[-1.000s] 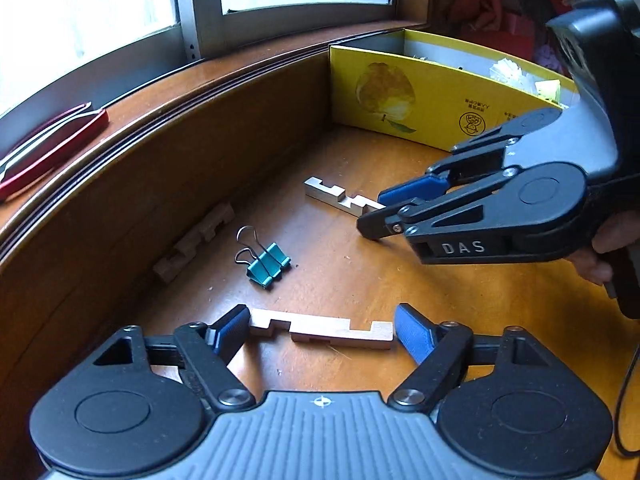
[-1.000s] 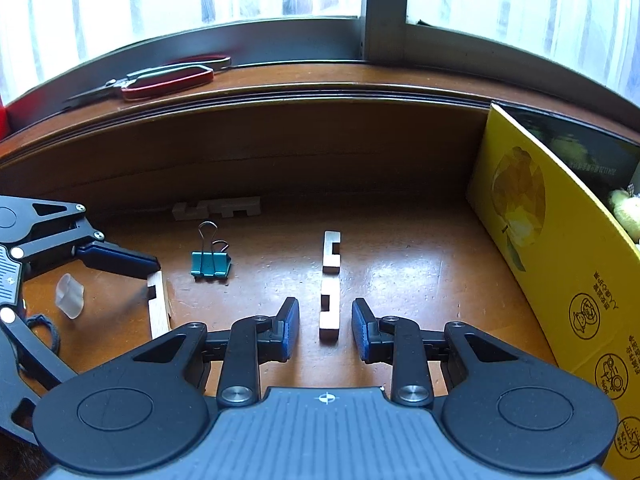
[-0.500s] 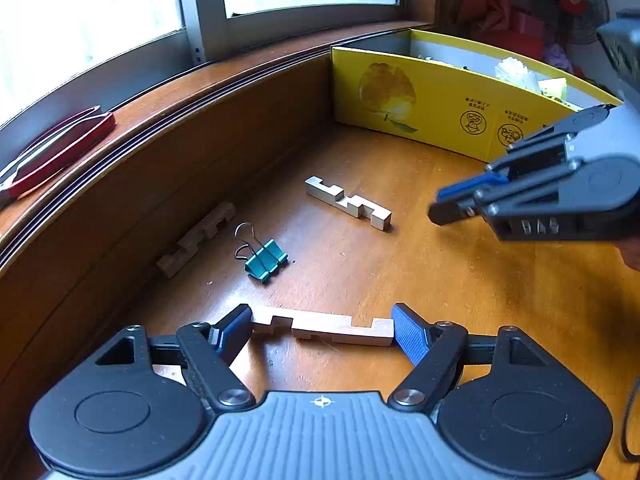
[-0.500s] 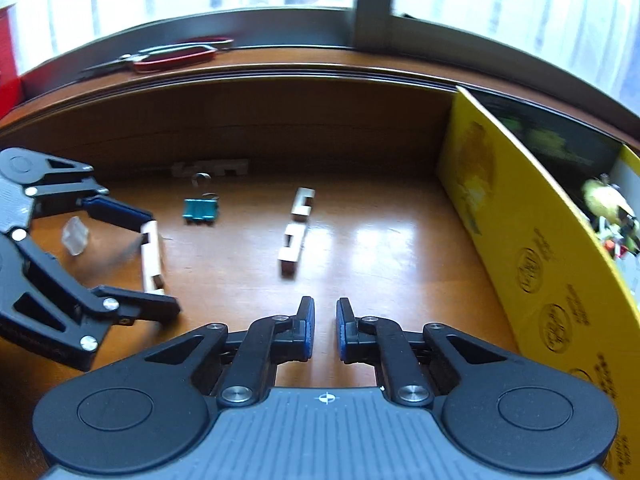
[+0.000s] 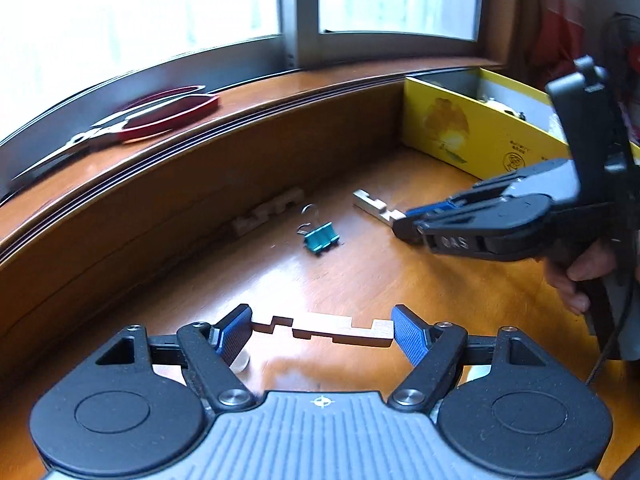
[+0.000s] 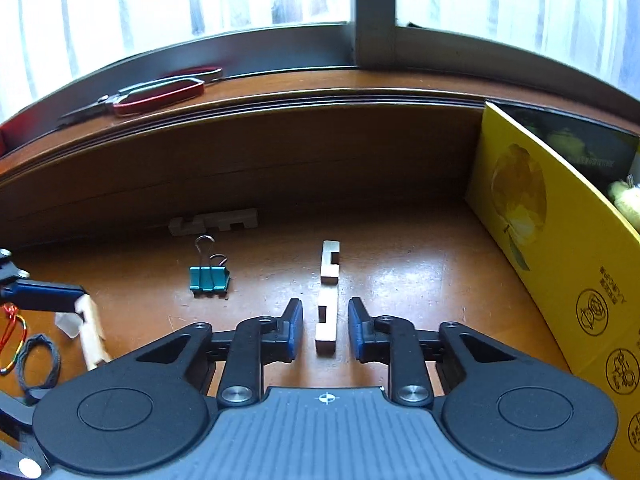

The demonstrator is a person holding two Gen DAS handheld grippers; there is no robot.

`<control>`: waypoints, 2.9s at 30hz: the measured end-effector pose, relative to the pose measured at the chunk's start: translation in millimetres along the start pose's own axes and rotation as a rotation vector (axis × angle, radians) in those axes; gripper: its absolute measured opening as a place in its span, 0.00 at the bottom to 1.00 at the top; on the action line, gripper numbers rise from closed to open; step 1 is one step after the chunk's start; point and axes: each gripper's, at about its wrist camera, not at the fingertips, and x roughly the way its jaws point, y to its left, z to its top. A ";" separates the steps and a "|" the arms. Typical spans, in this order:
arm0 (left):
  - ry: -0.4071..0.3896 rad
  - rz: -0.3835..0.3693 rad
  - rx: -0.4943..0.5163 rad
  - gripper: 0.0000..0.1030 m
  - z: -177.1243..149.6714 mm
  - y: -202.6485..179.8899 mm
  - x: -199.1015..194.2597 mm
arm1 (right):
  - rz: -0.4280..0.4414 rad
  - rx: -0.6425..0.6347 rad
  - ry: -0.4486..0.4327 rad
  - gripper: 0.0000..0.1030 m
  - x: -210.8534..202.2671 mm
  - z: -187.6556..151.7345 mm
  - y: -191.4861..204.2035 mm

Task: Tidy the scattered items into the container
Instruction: 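Grasp a second wooden piece with the right gripper and set it down while the left holds its piece, then grasp the joined wooden puzzle piece on the desk with the right gripper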

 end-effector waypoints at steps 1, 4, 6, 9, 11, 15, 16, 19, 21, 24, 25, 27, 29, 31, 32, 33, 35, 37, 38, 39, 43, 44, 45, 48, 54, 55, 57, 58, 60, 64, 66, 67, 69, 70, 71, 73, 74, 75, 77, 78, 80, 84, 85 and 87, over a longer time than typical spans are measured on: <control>0.002 0.011 -0.010 0.75 -2.1 0.1 -3.2 | 0.019 -0.018 0.007 0.11 -1.8 -0.7 1.2; 0.015 0.038 -0.044 0.75 -10.8 -0.5 -12.7 | 0.089 -0.073 0.034 0.11 -13.0 -8.8 7.1; 0.022 0.048 -0.069 0.75 -16.9 -0.4 -19.3 | 0.132 -0.117 0.054 0.11 -26.3 -18.6 12.1; 0.024 0.062 -0.083 0.75 -26.6 -1.7 -28.3 | 0.205 -0.191 0.090 0.11 -49.6 -35.0 15.5; 0.025 0.068 -0.088 0.75 -33.2 -2.7 -35.0 | 0.235 -0.238 0.107 0.11 -63.0 -45.3 13.3; 0.019 0.072 -0.100 0.75 -42.7 -5.1 -44.0 | 0.192 -0.267 0.132 0.13 -75.2 -52.7 4.7; 0.015 0.072 -0.101 0.75 -44.9 -5.5 -45.8 | 0.136 -0.259 0.119 0.15 -76.2 -53.5 3.5; 0.013 0.055 -0.106 0.75 -51.1 -6.4 -49.2 | 0.007 -0.161 0.058 0.32 -82.3 -55.4 -0.5; 0.018 0.047 -0.103 0.75 -54.2 -7.3 -49.6 | -0.050 -0.067 0.016 0.43 -88.8 -56.5 -2.8; 0.020 0.043 -0.098 0.75 -57.7 -6.0 -49.1 | -0.116 0.043 -0.023 0.45 -99.9 -60.0 -2.5; 0.019 0.040 -0.100 0.75 -58.5 -4.5 -49.0 | -0.122 0.084 -0.032 0.46 -101.7 -60.4 -1.4; 0.016 0.037 -0.107 0.75 -59.3 -1.9 -49.2 | -0.132 0.179 -0.026 0.55 -104.9 -61.3 3.3; 0.014 0.032 -0.110 0.75 -59.4 0.7 -49.3 | -0.127 0.264 0.010 0.55 -105.6 -65.3 5.6; 0.010 0.030 -0.109 0.75 -59.6 3.3 -49.2 | -0.113 0.336 0.052 0.57 -103.5 -69.5 6.7; 0.008 0.031 -0.112 0.75 -59.9 4.9 -49.4 | -0.106 0.367 0.075 0.64 -101.2 -71.8 7.3; 0.007 0.032 -0.116 0.75 -60.4 6.5 -49.7 | -0.106 0.396 0.094 0.72 -98.6 -73.9 8.6; 0.004 0.032 -0.130 0.75 -61.9 9.9 -51.0 | -0.122 0.437 0.111 0.76 -94.5 -76.2 12.6; -0.003 0.033 -0.138 0.75 -63.3 12.8 -52.4 | -0.143 0.437 0.113 0.80 -91.7 -75.0 18.7; -0.007 0.035 -0.141 0.75 -64.3 13.4 -53.3 | -0.154 0.430 0.117 0.82 -89.6 -73.7 22.0; -0.012 0.036 -0.143 0.75 -65.1 14.8 -54.8 | -0.164 0.426 0.119 0.84 -87.3 -72.3 25.2; -0.033 0.041 -0.155 0.75 -69.2 16.9 -60.1 | -0.211 0.428 0.112 0.91 -76.7 -65.5 37.2; -0.035 0.039 -0.161 0.75 -70.3 18.2 -60.8 | -0.226 0.429 0.112 0.91 -74.0 -63.4 40.8; -0.038 0.034 -0.166 0.75 -71.6 19.2 -61.0 | -0.239 0.432 0.113 0.92 -71.8 -61.7 44.5; -0.036 0.028 -0.179 0.75 -73.7 24.1 -60.1 | -0.280 0.467 0.106 0.93 -67.3 -59.0 55.5; -0.029 0.024 -0.187 0.75 -72.5 32.9 -56.5 | -0.383 0.494 0.052 0.95 -53.5 -55.1 69.0; -0.027 0.023 -0.191 0.75 -72.4 33.7 -55.4 | -0.404 0.501 0.040 0.95 -51.3 -54.7 69.3; -0.023 0.019 -0.197 0.75 -71.9 35.8 -52.7 | -0.443 0.506 0.024 0.95 -46.4 -53.5 69.3; -0.020 0.017 -0.198 0.75 -71.8 36.6 -51.5 | -0.459 0.506 0.018 0.95 -44.1 -53.0 68.5; -0.017 0.014 -0.199 0.75 -72.0 37.5 -49.1 | -0.482 0.504 0.004 0.95 -40.7 -53.0 67.7; -0.012 0.012 -0.198 0.75 -71.6 37.2 -46.1 | -0.509 0.484 -0.002 0.95 -37.4 -53.9 67.9; -0.013 0.008 -0.196 0.75 -70.6 36.5 -45.8 | -0.505 0.472 -0.001 0.95 -37.8 -54.3 67.8; -0.014 0.006 -0.195 0.75 -70.0 36.0 -46.2 | -0.499 0.465 0.002 0.95 -38.2 -54.5 67.3; -0.019 0.003 -0.192 0.75 -69.1 34.7 -47.1 | -0.481 0.451 0.009 0.94 -41.2 -55.8 65.6; -0.019 0.002 -0.190 0.75 -69.1 33.8 -47.7 | -0.471 0.439 0.013 0.94 -42.5 -56.6 64.4; -0.020 0.002 -0.187 0.75 -68.7 32.7 -47.7 | -0.463 0.431 0.018 0.94 -43.9 -57.5 62.7; -0.020 0.002 -0.183 0.75 -68.2 29.8 -47.5 | -0.454 0.427 0.019 0.95 -47.4 -60.8 58.2; -0.018 0.000 -0.182 0.75 -68.2 28.7 -47.1 | -0.452 0.423 0.015 0.95 -48.7 -62.4 56.4; -0.016 -0.002 -0.178 0.75 -68.4 27.5 -46.5 | -0.457 0.427 0.009 0.95 -49.4 -63.7 55.3; -0.013 -0.007 -0.171 0.75 -68.9 25.4 -45.9 | -0.476 0.442 0.001 0.96 -48.2 -63.4 55.5; -0.011 -0.010 -0.170 0.75 -69.3 24.6 -45.9 | -0.483 0.449 -0.001 0.96 -46.2 -61.8 56.8; -0.009 -0.016 -0.171 0.75 -70.6 25.6 -46.6 | -0.487 0.452 -0.005 0.97 -41.1 -57.8 61.4; -0.012 -0.005 -0.176 0.75 -71.1 28.4 -47.3 | -0.487 0.419 -0.026 0.94 -34.0 -53.8 68.5; -0.012 -0.001 -0.179 0.75 -71.2 29.2 -47.3 | -0.488 0.421 -0.030 0.93 -34.3 -53.9 68.2; -0.014 0.005 -0.184 0.75 -71.8 30.1 -47.7 | -0.493 0.419 -0.040 0.85 -35.3 -54.2 67.8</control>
